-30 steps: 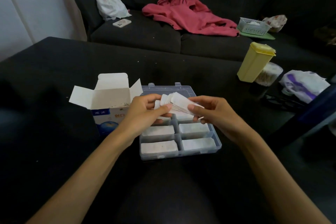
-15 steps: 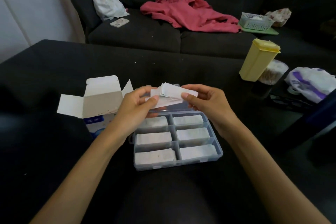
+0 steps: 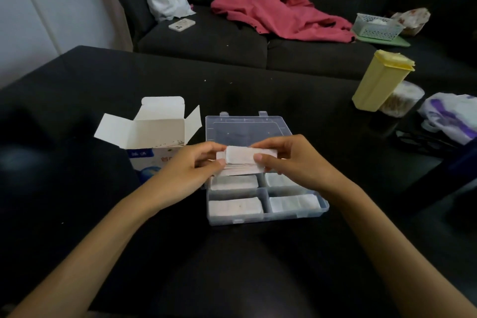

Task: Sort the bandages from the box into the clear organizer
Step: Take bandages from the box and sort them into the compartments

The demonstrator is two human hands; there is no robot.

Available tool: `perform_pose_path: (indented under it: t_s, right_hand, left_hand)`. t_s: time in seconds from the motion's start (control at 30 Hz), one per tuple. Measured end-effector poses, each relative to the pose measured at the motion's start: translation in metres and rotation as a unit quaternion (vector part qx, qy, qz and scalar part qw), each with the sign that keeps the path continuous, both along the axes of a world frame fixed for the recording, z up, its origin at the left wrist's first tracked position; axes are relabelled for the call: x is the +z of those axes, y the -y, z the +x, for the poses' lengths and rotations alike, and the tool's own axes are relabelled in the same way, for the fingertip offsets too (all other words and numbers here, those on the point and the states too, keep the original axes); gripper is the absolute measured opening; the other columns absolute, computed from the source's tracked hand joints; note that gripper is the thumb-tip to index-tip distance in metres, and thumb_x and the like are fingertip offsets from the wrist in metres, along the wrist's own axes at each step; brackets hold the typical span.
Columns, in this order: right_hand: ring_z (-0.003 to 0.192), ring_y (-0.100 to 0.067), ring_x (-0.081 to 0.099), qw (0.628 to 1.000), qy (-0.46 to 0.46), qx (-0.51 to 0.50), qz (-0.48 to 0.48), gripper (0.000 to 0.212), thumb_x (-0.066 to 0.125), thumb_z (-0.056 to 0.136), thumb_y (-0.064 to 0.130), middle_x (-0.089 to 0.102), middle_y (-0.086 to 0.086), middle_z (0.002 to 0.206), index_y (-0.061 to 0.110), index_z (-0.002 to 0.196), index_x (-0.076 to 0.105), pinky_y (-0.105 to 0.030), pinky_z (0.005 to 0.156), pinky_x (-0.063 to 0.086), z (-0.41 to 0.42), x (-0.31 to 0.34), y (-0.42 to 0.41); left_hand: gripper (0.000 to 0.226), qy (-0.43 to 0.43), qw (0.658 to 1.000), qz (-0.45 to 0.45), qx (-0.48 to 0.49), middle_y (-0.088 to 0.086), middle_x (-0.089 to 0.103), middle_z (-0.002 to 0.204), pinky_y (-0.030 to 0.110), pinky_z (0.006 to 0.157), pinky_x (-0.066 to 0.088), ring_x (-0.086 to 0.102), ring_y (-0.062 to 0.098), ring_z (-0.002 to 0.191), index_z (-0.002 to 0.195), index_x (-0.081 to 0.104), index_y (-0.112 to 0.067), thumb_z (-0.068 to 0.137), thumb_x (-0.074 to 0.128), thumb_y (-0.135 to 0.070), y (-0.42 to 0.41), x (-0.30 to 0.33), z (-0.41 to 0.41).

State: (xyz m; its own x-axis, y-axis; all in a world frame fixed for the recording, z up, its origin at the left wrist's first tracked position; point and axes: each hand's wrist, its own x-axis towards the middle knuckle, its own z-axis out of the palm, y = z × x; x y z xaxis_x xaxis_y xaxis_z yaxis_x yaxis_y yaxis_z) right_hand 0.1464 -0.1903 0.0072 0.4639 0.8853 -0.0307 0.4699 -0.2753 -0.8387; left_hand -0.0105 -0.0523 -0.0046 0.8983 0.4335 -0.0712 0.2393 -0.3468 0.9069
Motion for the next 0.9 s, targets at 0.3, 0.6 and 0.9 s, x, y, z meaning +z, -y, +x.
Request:
perform_pose_path:
  t_s: [0.3, 0.6, 0.9]
  right_hand:
    - [0.079, -0.005, 0.065, 0.999, -0.032, 0.003, 0.024, 0.016, 0.065, 0.085, 0.018, 0.068, 0.01, 0.091, 0.032, 0.093, 0.066, -0.015, 0.064, 0.051, 0.003, 0.009, 0.02]
    - [0.087, -0.002, 0.065, 0.999, -0.029, -0.022, -0.023, 0.016, 0.064, 0.083, 0.014, 0.068, 0.008, 0.096, 0.026, 0.094, 0.068, -0.012, 0.069, 0.053, 0.028, 0.023, 0.059]
    - [0.098, -0.008, 0.062, 0.987, 0.022, 0.004, -0.156, 0.017, 0.065, 0.084, 0.014, 0.066, 0.009, 0.104, 0.029, 0.091, 0.067, -0.029, 0.089, 0.052, 0.035, 0.001, 0.079]
  left_hand:
    - [0.022, 0.091, 0.996, 0.01, 0.001, -0.028, 0.065, 0.094, 0.005, 0.073, 0.045, 0.058, -0.014, 0.094, 0.101, 0.061, -0.04, 0.082, 0.051, -0.043, 0.017, 0.003, -0.005]
    - [0.021, 0.054, 0.994, 0.094, 0.007, -0.022, 0.068, 0.095, 0.009, 0.075, 0.046, 0.061, -0.009, 0.088, 0.092, 0.062, -0.045, 0.084, 0.068, -0.027, 0.038, -0.002, 0.027]
    - [0.022, -0.056, 0.986, 0.149, -0.044, -0.018, 0.07, 0.098, 0.028, 0.083, 0.055, 0.062, -0.005, 0.09, 0.099, 0.068, -0.039, 0.081, 0.072, -0.027, 0.059, -0.022, 0.043]
